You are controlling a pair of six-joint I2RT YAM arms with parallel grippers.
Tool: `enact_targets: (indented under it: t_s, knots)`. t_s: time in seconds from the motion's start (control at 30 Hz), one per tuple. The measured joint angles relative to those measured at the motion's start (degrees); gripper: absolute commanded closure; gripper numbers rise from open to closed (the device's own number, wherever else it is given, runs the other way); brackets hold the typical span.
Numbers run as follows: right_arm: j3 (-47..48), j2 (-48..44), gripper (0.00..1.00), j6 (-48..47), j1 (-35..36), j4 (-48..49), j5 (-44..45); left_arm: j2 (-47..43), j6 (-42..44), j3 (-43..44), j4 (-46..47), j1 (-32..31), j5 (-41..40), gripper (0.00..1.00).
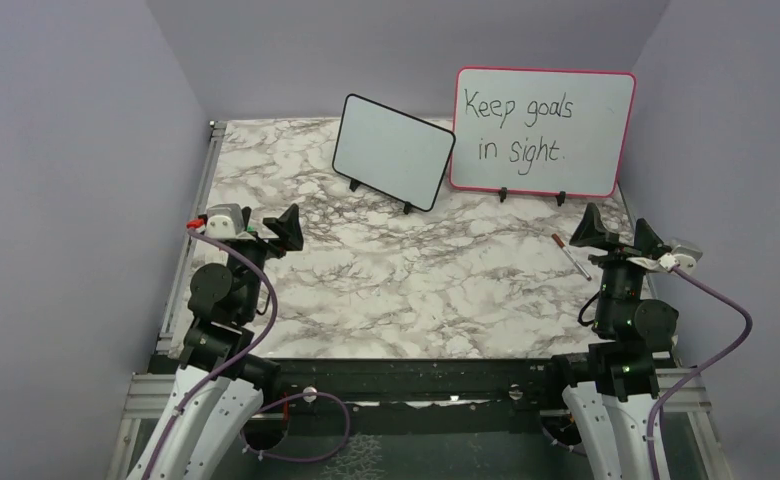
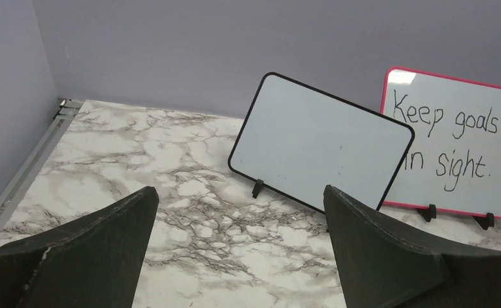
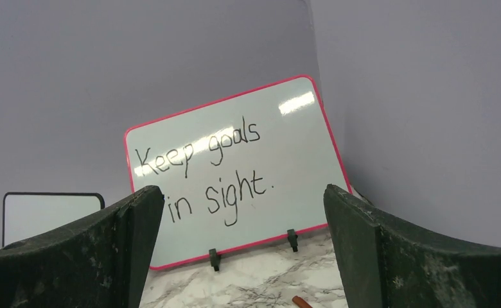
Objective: Write a sentence on the whiteboard
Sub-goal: Move the whiteboard to the center of the board.
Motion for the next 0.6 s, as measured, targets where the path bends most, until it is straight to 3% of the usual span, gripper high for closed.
enact_targets:
  t_s: [0.6]
  knots:
    - [-0.13, -1.22, 0.0, 0.07, 2.36, -0.04, 0.22, 8.5, 0.76, -0.63, 2.1, 0.07, 8.9, 0.01]
